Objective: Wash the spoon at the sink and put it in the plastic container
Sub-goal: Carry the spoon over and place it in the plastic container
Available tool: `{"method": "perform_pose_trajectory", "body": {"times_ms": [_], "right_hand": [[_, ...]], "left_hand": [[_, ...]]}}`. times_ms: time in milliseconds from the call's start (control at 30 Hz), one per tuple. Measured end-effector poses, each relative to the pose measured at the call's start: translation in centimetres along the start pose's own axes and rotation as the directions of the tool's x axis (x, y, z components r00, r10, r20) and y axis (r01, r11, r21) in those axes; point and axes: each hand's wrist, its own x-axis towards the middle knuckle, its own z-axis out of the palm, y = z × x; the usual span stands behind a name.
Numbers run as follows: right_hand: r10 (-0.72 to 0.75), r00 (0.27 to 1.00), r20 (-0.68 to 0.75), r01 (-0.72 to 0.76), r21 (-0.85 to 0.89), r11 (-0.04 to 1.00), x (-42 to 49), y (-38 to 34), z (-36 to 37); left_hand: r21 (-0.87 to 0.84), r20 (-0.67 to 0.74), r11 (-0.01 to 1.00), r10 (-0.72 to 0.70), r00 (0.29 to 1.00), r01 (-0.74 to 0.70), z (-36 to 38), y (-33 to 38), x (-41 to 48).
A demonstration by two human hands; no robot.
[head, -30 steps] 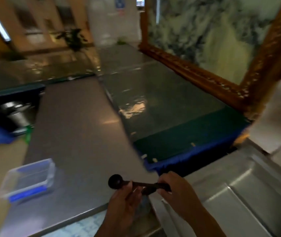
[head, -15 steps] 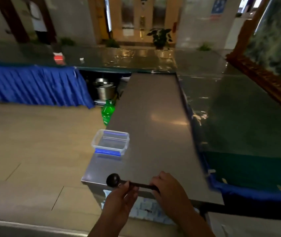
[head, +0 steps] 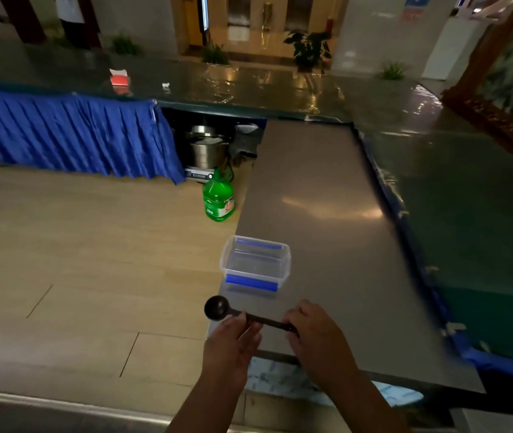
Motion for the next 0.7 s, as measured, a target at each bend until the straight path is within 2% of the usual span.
{"method": "perform_pose_trajectory", "body": {"times_ms": [200,400,567,700], "right_hand": [[0.002,0.999,0.045,-0.002,0.009,1.000,4.1,1.7,1.3],[-0.028,0.998,0.055,0.025,0.053,0.998,9.6,5.4,2.3],[-0.036,0.993,0.112,0.025,0.098,0.995,13.2,7.9,3.0],[-0.005,0.991,0.136,-0.011,0.115,0.993,15.1,9.2,3.7]], "left_hand": [[-0.015,-0.031,1.000,-0.022,0.999,0.021,1.4,1.3,3.5],[0.024,-0.067,0.999,0.044,0.997,-0.042,5.1,2.8,7.4],[0.069,-0.178,0.995,0.078,0.981,-0.066,8.0,3.1,11.3],[0.070,-0.225,0.997,0.049,0.973,-0.034,9.2,3.3,13.9]]}}
